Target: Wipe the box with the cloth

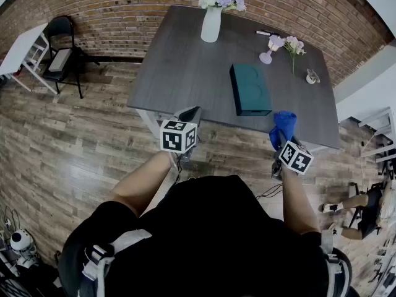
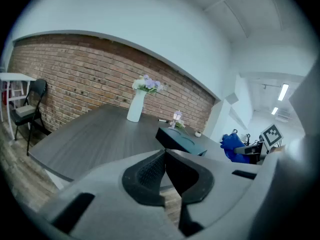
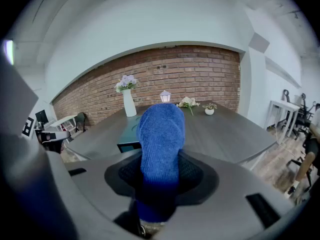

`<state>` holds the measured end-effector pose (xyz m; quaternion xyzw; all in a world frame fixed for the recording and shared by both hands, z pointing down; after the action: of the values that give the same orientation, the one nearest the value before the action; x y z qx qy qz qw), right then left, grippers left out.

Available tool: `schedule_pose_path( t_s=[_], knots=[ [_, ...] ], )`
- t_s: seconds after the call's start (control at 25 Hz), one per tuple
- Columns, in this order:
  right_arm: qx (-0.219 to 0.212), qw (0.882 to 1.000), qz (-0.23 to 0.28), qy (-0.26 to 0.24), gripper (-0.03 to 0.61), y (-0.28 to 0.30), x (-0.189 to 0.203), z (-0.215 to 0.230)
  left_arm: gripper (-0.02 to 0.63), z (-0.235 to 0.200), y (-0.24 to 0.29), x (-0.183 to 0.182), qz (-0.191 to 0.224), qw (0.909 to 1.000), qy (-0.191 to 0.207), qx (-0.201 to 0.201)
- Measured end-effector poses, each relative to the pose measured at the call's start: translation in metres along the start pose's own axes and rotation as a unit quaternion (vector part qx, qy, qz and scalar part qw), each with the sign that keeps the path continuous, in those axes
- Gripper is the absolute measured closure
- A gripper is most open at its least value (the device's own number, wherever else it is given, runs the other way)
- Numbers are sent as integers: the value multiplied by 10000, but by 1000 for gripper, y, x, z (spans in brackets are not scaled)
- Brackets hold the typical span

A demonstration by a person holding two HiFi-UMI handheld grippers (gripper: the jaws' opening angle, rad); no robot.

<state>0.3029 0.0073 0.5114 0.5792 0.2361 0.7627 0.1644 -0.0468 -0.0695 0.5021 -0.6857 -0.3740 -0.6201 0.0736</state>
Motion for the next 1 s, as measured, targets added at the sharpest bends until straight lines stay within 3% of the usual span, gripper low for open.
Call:
schedule_pose_path(
  t_s=[0.48, 0.76, 1.0],
  knots=[
    [88, 9999, -2, -71, 425, -2, 1, -3, 604, -7, -2, 6, -65, 9999, 134, -16],
    [-261, 9993, 257, 79, 426, 0, -9, -14, 604, -9, -4, 14, -236, 9996, 114, -91],
    [-592, 9969, 200, -485, 425, 16, -24, -55, 604, -16, -11, 20, -318, 9993, 93, -148]
  ],
)
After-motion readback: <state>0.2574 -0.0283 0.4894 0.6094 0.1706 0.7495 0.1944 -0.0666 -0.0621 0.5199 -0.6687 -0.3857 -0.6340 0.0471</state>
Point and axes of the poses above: the fingertips, and each gripper's own axes: y forward along the fingers, z to its right, x out of its underside, the point moved 2 cm from there along -y, backward along the fingers, and after that the axes turned 7 degrees about y, right-handed, at the moved point
